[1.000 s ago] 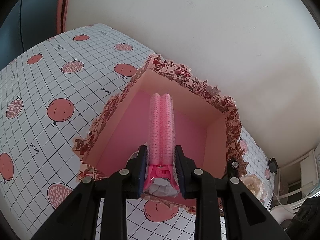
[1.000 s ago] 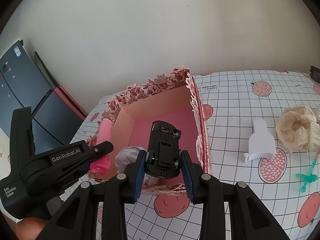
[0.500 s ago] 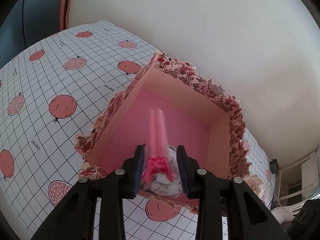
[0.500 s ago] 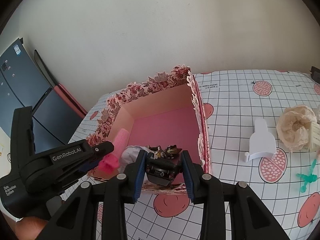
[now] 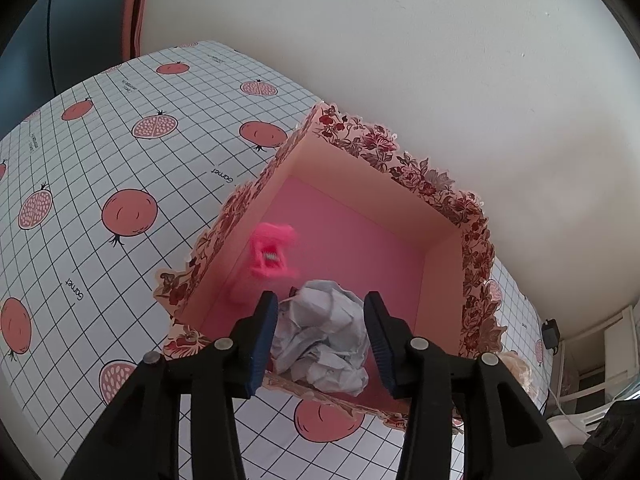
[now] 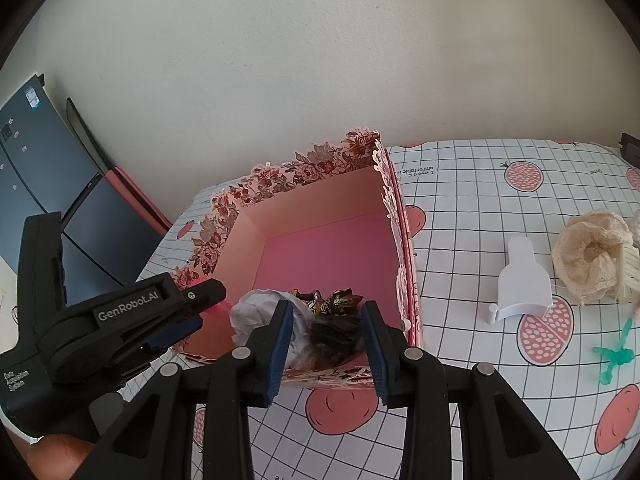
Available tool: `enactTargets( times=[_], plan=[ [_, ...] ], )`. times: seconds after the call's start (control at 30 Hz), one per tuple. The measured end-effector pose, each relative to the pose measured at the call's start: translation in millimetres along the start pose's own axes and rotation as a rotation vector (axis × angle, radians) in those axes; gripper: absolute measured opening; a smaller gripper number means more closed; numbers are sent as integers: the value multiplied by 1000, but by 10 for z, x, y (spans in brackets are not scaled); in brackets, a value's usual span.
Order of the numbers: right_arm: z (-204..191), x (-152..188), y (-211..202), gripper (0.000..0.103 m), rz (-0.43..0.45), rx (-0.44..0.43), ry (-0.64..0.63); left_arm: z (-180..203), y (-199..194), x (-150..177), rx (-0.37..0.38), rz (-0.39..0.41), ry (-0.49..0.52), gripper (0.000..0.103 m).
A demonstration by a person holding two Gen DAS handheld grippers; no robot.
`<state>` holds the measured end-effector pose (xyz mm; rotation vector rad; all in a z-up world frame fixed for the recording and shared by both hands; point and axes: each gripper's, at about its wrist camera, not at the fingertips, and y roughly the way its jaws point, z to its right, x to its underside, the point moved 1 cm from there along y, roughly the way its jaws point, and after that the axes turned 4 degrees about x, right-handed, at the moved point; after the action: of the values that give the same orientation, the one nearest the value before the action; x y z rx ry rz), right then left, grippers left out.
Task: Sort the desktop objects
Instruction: 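Withdraw both open tools from the pink box toward the remaining objects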
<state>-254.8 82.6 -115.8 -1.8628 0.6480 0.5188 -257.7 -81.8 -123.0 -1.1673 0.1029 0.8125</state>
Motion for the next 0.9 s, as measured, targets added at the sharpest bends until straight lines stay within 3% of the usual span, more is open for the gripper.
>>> enactTargets(
  times=[0.43,0.53,0.9],
  plan=[
    [-5,11,3,39,2,1,1,26,-4,8,-5,1,1,47],
    [-11,17,-3,39,4,3,0,41,-17,11,-7,4,3,56],
    [72,-48,-215,41,60,3,16,153,-106,11,-7,22,15,59]
  ],
)
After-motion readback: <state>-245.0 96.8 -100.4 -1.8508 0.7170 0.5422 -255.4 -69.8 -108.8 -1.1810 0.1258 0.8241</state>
